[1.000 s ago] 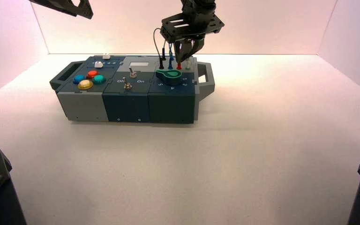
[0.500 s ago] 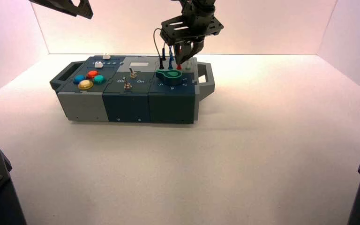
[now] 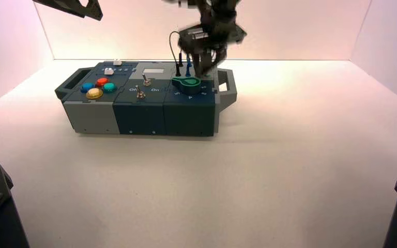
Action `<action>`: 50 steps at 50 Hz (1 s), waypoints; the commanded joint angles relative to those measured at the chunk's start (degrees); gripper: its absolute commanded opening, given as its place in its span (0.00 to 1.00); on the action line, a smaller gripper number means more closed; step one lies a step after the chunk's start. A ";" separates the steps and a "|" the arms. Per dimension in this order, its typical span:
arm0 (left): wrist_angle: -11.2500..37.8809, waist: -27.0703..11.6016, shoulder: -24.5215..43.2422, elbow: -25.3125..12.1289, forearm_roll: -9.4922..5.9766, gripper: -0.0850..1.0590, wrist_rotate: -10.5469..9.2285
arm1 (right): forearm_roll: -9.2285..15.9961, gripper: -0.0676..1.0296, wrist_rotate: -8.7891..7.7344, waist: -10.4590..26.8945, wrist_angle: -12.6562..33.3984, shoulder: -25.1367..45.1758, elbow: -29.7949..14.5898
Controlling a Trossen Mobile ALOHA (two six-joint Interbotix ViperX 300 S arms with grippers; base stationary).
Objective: Insert the red wire.
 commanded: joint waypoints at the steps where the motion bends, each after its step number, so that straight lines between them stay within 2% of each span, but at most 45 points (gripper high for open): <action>1: -0.53 -0.26 -0.35 -0.53 -0.09 0.56 0.35 | -0.26 0.23 -0.09 0.18 2.02 -1.05 0.09; 7: -0.53 -0.26 -0.62 -0.44 -0.09 0.56 0.35 | -0.26 0.23 -0.18 0.18 2.55 -2.29 0.44; 28: -1.23 -0.09 -1.14 -0.18 0.00 0.56 0.35 | -0.53 0.23 -0.79 0.35 8.61 -8.70 2.20; 50: -2.11 0.79 -0.88 0.26 0.09 0.56 0.35 | -2.55 0.23 -1.05 0.18 12.83 -13.62 2.20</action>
